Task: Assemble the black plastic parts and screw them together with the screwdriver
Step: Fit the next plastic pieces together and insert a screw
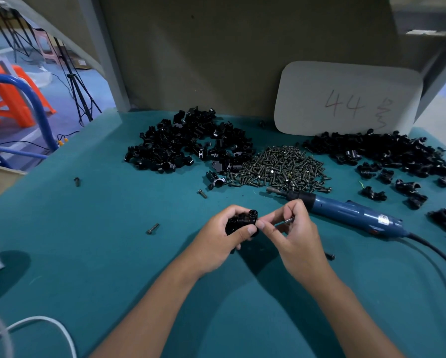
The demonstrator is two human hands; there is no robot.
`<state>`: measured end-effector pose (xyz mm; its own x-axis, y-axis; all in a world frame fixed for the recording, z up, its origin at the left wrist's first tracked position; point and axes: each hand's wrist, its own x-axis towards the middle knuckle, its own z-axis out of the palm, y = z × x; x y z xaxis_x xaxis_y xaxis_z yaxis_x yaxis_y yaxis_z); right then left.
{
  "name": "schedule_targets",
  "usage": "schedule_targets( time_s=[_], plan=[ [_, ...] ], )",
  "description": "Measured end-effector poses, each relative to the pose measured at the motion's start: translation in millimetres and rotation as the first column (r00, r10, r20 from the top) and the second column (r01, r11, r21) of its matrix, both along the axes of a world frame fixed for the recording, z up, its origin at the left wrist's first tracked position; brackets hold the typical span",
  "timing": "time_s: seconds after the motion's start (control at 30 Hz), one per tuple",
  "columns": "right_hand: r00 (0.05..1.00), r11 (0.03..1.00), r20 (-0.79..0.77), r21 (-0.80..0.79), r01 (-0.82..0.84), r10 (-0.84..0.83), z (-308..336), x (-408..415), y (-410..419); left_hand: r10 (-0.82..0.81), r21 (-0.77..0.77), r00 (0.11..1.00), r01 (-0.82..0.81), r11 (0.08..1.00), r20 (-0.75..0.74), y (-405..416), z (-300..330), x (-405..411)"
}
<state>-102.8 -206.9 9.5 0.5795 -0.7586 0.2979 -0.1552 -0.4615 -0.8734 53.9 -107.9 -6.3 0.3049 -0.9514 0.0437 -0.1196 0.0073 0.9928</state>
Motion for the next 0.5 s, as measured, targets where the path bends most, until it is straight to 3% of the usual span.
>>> schedule_targets(
  time_s=[0.5],
  plan=[
    [1.0,1.0,0.004,-0.003,-0.009,0.009,-2.8,1.7,3.0,-0.021,0.033,0.999,0.022,0.999,-0.029,0.7,-1.6,-0.7]
  ],
)
